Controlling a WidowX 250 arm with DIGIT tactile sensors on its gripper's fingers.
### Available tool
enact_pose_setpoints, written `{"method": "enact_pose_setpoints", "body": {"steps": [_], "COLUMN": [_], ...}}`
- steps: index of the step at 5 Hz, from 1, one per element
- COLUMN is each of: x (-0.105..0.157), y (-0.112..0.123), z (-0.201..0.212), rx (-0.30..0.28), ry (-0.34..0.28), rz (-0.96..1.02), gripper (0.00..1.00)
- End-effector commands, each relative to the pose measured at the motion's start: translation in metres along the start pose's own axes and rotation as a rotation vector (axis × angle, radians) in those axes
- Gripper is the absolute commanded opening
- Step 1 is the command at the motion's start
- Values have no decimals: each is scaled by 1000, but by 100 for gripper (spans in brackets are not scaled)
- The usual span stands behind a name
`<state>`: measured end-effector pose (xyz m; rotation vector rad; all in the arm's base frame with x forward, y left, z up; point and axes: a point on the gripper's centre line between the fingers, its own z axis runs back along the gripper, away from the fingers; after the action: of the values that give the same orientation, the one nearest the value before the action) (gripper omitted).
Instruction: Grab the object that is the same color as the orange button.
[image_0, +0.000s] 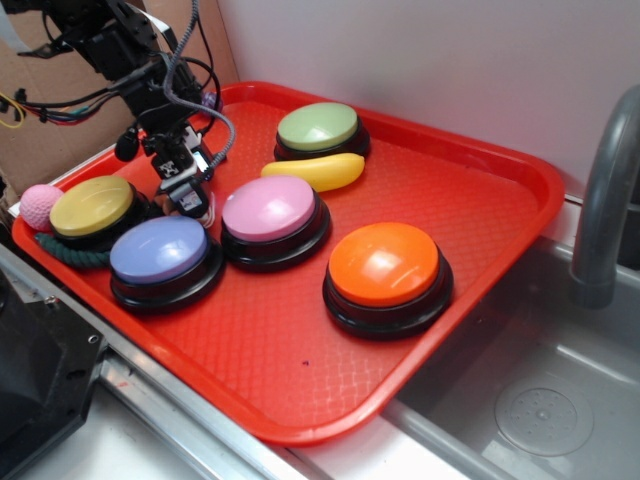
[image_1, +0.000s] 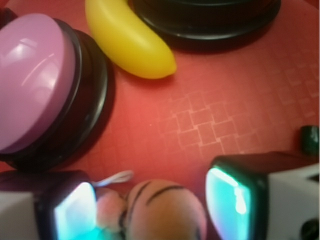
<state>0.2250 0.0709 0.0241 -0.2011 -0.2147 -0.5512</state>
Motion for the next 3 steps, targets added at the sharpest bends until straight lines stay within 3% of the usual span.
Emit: {"method": "enact_pose_setpoints", "body": {"steps": [1,2,3], "x": [1,-2,0], "y": [11,15,16], "z": [6,5,10], "rx": [26,42,94], "ry": [-12,27,39], "rz": [59,118,185], "gripper": [0,0,0]}}
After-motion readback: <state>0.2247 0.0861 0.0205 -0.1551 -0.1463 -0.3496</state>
